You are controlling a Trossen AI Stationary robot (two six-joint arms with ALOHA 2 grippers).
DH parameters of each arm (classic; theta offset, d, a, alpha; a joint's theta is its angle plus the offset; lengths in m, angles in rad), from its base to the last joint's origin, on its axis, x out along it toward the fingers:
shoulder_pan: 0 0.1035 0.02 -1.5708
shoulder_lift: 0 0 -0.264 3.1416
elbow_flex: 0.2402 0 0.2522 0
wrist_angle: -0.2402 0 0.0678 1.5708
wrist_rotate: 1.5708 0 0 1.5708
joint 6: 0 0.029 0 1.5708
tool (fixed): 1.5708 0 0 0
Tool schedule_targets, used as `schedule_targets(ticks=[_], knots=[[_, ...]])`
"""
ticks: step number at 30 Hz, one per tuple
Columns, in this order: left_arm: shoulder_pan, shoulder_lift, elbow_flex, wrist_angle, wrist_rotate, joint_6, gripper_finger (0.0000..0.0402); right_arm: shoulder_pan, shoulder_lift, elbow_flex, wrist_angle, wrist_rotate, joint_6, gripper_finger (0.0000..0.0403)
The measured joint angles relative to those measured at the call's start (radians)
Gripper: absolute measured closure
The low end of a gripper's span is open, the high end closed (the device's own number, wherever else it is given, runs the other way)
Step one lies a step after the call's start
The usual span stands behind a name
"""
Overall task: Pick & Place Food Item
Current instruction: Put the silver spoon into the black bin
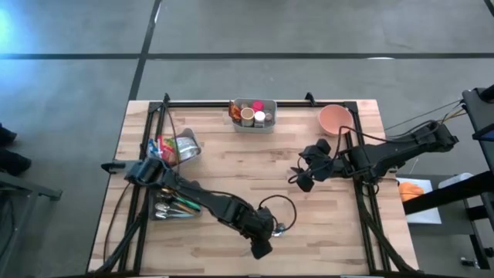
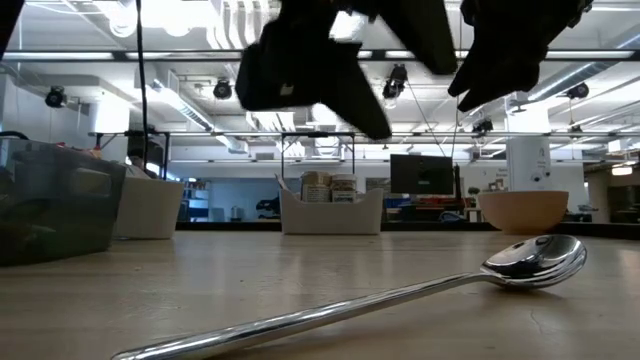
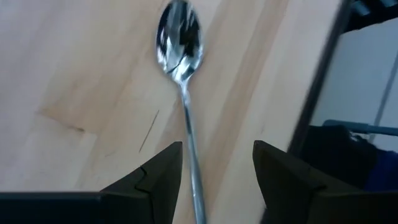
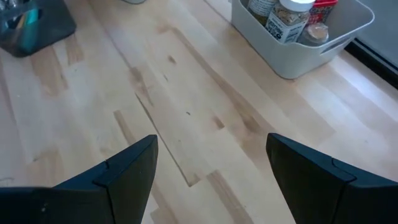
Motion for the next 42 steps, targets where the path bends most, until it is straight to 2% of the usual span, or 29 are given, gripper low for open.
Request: schedule_targets(ticks=[8,18,27,34,38,42], knots=[[-0.008,0.078,-0.002,0.005,0.0,0.027,0.0202,0.024,0.001,-0.043,0.015,0.004,0.068,0.0104],[-0.008,0.083,-0.028,0.008,-0.052,0.017,0.0202,0.083,0.001,-0.068,0.021,0.024,0.167,0.0104],[-0.008,0.085,-0.128,0.157,0.073,0.068,0.0202,0.174,0.002,-0.102,0.05,0.054,0.203,0.0104],[-0.016,0.083,-0.131,0.123,0.016,0.07,0.0203,0.197,0.002,-0.118,0.08,0.056,0.222,0.0104],[-0.015,0.074,-0.132,0.106,0.012,0.068,0.0203,0.209,0.002,-0.128,0.127,0.054,0.198,0.0104],[-0.013,0.037,-0.134,0.09,0.011,0.067,0.0203,0.249,0.002,-0.131,0.197,-0.008,0.051,0.0104]])
